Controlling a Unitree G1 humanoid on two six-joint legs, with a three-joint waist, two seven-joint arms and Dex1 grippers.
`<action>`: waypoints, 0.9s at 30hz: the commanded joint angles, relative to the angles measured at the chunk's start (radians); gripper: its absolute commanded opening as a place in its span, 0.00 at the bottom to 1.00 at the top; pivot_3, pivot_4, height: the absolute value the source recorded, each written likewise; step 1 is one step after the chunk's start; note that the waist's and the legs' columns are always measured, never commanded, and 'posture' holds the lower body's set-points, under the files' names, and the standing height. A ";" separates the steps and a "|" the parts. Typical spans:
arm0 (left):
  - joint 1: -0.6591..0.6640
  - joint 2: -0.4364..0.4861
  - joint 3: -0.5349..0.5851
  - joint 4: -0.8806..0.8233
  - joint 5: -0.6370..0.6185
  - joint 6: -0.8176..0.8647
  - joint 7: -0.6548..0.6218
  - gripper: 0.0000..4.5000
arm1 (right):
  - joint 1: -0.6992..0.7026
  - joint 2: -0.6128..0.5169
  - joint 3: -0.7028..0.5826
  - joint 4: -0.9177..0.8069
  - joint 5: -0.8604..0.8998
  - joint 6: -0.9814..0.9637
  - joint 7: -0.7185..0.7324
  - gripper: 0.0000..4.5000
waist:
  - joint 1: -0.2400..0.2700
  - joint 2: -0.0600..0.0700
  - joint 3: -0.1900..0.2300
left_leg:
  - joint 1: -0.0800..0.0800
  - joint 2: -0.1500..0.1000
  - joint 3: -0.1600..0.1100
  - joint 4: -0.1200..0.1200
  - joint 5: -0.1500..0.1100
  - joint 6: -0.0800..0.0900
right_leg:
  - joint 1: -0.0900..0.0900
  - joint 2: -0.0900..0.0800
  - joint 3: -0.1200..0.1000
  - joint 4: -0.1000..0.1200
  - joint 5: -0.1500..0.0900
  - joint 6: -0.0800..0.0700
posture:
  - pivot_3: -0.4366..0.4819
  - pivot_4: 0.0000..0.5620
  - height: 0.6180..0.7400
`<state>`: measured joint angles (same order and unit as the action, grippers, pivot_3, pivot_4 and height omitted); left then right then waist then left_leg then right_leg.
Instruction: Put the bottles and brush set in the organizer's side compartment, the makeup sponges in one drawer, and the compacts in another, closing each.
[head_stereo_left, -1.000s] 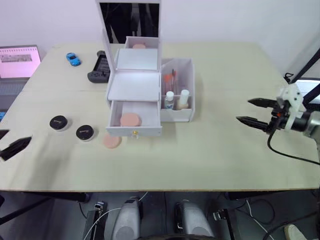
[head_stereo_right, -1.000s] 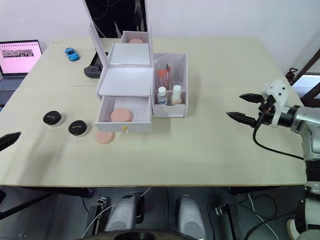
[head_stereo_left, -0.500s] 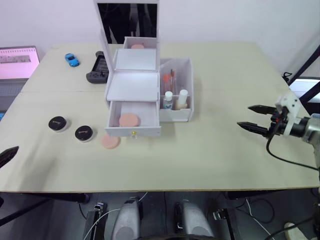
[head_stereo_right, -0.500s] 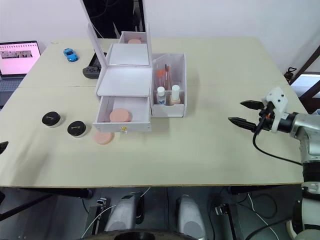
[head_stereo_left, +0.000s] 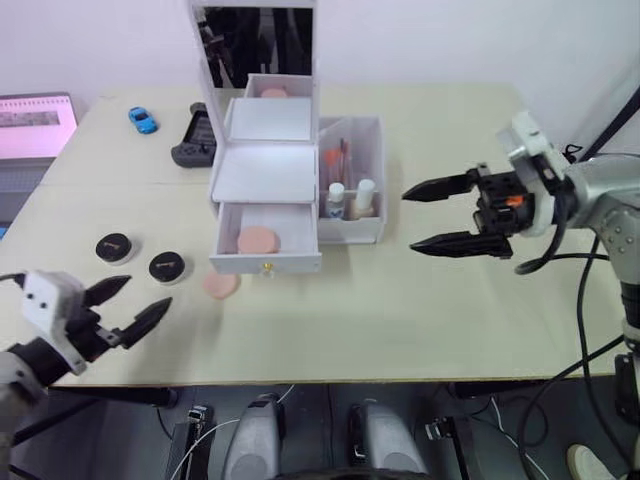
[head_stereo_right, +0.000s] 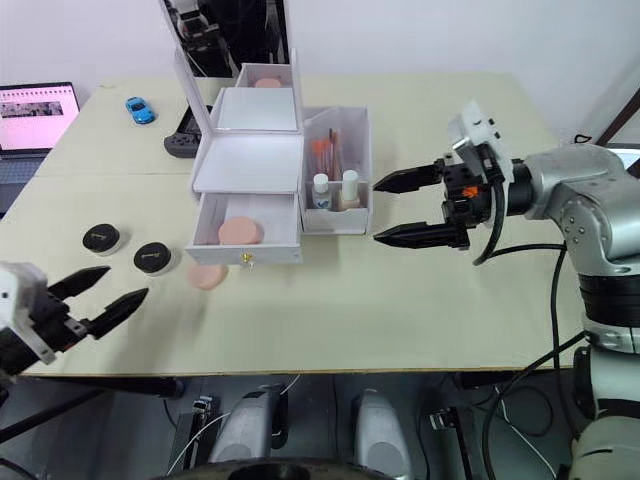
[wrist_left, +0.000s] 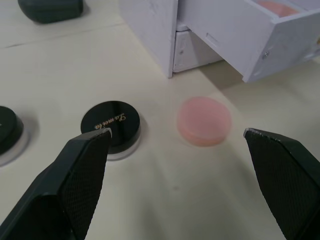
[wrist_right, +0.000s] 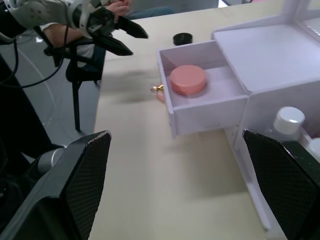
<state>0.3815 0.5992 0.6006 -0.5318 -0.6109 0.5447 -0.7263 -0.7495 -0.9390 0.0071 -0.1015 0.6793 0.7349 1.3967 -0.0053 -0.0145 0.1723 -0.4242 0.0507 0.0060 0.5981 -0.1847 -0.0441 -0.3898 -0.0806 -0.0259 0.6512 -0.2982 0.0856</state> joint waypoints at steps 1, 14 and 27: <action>0.024 -0.076 -0.118 -0.092 0.055 0.021 0.128 0.99 | -0.041 -0.015 -0.020 -0.025 0.007 0.002 0.008 1.00 | 0.000 0.000 0.000 | 0.000 0.000 0.000 0.000 0.000 0.000 | 0.000 0.000 0.000 0.000 0.000 0.000 | 0.48 0.27 1.00; -0.170 -0.135 -0.395 -0.038 0.184 0.199 0.380 0.99 | 0.021 -0.049 -0.086 -0.096 0.026 0.015 -0.037 1.00 | 0.018 -0.001 -0.001 | 0.000 -0.001 -0.001 0.002 0.000 0.000 | 0.001 0.001 0.000 0.000 0.001 0.002 | 0.48 0.27 1.00; -0.387 -0.142 -0.462 0.036 0.205 0.353 0.444 0.99 | 0.040 -0.057 -0.135 -0.168 0.059 0.043 -0.109 1.00 | 0.019 0.000 -0.002 | 0.000 -0.001 -0.002 0.002 0.000 0.000 | 0.001 0.001 -0.001 0.001 0.001 0.002 | 0.48 0.27 1.00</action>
<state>-0.0014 0.4521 0.1554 -0.4764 -0.4032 0.8732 -0.2824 -0.6883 -0.9791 -0.0905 -0.2402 0.7194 0.7797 1.2979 0.0134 -0.0149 0.1704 -0.4246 0.0501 0.0036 0.6002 -0.1847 -0.0439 -0.3887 -0.0792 -0.0267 0.6521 -0.2969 0.0879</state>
